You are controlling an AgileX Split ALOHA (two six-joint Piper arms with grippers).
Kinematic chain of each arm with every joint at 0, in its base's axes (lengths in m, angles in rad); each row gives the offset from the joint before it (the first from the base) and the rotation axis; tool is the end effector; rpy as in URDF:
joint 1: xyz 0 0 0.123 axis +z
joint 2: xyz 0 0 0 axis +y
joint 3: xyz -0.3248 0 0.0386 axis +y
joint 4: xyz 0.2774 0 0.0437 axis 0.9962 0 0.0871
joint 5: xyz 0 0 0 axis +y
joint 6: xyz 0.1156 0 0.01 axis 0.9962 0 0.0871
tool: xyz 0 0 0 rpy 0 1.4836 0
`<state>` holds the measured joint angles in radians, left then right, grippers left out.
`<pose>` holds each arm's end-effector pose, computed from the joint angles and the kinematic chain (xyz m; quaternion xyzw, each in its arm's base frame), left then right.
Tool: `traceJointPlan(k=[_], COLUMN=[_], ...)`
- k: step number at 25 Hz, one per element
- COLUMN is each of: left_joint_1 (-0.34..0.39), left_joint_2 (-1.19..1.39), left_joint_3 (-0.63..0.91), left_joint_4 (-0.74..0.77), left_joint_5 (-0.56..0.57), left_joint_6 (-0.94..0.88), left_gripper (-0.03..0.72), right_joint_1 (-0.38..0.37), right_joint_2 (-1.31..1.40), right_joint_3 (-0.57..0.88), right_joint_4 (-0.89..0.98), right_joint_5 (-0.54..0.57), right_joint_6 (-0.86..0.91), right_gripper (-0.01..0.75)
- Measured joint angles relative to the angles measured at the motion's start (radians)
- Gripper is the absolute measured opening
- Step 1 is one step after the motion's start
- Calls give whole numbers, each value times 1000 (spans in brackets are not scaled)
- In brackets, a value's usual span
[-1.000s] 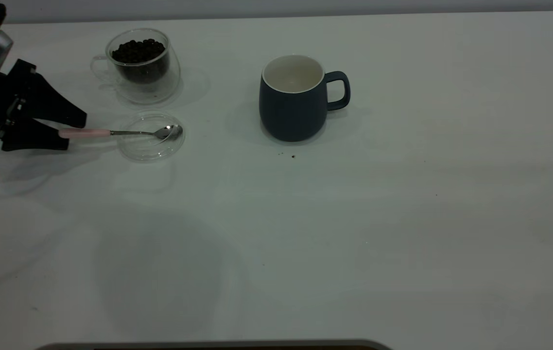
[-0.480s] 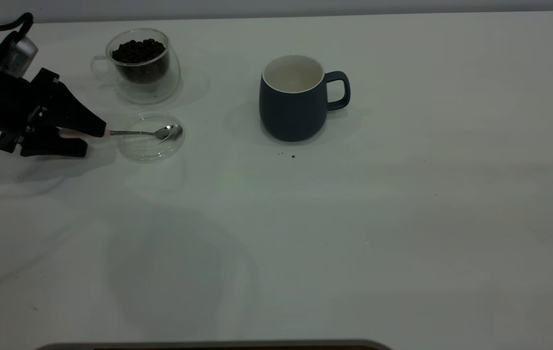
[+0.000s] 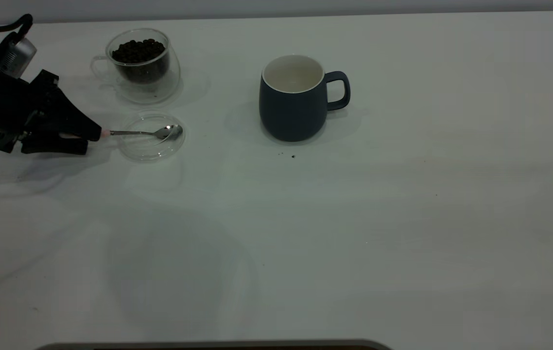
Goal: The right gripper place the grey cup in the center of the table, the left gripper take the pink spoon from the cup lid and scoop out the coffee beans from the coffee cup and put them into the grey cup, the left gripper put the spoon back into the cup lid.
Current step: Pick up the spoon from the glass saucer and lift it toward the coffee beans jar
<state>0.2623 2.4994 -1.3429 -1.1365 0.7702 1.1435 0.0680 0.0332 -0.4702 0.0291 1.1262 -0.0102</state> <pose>0.4488 0.0446 -0.0390 -0.0354 0.9401 -0.3168 0.1205 0.0048 0.0034 0.2636 -0.0352 0.8842 0.0280 0.4650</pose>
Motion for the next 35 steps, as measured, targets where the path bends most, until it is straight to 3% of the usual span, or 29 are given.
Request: traceJointPlan(k=[5,9,23,35], left_joint_1=[0,0,0,1], left_joint_2=[0,0,-17,-182], left_joint_3=[0,-1,-1,-2], left_joint_4=[-3,-10,17,224], left_joint_5=[32,93,143,231], left_joint_6=[0,4,-43,-126], left_gripper=[218,133,123,123], right_joint_1=[0,0,0,0], right_joint_2=[0,0,0,0], right_joint_3=[0,0,0,0], right_joint_4=[0,0,0,0], right_joint_5=[0,0,0,0], right_joint_6=[0,0,0,0], right_gripper=[482,482,482,482])
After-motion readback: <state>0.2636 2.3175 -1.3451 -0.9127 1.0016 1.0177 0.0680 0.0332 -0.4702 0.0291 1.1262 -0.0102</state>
